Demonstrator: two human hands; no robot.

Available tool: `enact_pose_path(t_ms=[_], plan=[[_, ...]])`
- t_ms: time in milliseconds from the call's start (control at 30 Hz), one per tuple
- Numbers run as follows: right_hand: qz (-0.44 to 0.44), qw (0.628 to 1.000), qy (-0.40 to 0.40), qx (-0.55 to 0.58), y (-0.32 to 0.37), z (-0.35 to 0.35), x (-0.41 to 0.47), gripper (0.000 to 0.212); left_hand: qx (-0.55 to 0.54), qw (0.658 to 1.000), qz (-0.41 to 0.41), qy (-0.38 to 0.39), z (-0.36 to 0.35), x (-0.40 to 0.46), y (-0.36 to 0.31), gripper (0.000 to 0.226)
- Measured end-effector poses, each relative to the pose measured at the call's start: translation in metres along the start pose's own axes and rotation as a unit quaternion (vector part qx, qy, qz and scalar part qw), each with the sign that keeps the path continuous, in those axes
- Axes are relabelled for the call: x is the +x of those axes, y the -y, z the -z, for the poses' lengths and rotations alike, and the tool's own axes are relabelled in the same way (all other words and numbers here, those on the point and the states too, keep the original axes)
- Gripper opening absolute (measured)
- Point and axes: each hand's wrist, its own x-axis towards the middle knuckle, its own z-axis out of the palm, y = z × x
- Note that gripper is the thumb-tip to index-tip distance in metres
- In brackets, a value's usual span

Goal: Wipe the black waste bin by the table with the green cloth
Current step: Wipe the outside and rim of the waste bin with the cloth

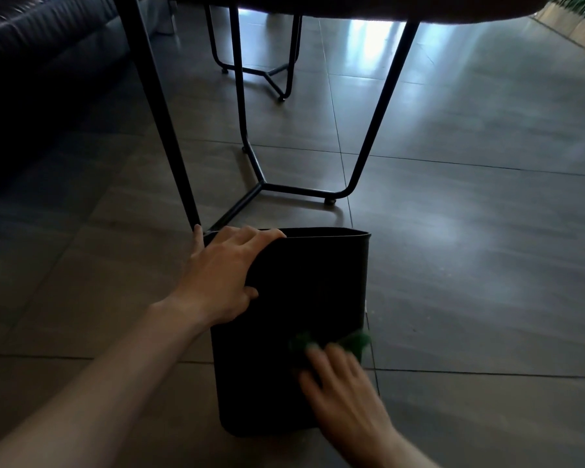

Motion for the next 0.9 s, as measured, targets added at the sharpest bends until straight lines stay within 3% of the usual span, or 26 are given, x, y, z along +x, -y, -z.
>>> enact_pose_path(t_ms=[67,233,333,433,500,533,600,667,733,833,900], plan=[[0.029,0.999,0.035,0.01,0.001,0.001,-0.017,0.028,-0.005,1.0,-0.008,-0.003,-0.001,0.0,-0.001,0.097],[-0.202,0.972,-0.107,0.054,-0.038,0.039,0.081,0.046,0.002,1.0,-0.008,0.01,0.003,0.002,-0.003,0.095],[-0.216,0.966,-0.13,0.052,-0.042,0.047,0.106,0.039,0.0,1.0,-0.009,0.015,0.005,0.001,-0.004,0.092],[-0.07,0.996,-0.047,0.006,-0.01,0.026,0.054,0.031,0.007,1.0,-0.011,0.009,0.004,0.002,-0.004,0.094],[0.04,0.997,0.061,0.014,0.007,0.022,0.011,0.031,0.006,1.0,-0.012,0.013,0.003,0.003,-0.004,0.097],[0.039,0.992,0.11,0.044,0.007,0.025,-0.002,0.037,0.005,1.0,-0.014,0.015,0.002,0.003,-0.003,0.097],[-0.076,0.979,0.128,0.142,-0.001,0.042,-0.004,0.044,0.007,1.0,-0.018,0.018,0.003,0.004,-0.002,0.097],[-0.255,0.933,0.049,0.251,-0.02,0.072,0.009,0.029,0.007,0.999,-0.022,0.027,0.006,0.002,0.0,0.095],[-0.397,0.836,-0.039,0.378,-0.055,0.111,0.025,0.024,0.0,0.999,-0.029,0.033,0.01,0.0,0.004,0.092],[-0.517,0.669,-0.083,0.528,-0.11,0.169,0.035,0.053,-0.008,0.999,-0.033,0.04,0.019,-0.003,0.012,0.086],[-0.554,0.639,-0.084,0.527,-0.139,0.19,0.041,0.069,-0.01,0.999,-0.029,0.042,0.024,-0.005,0.019,0.084]])
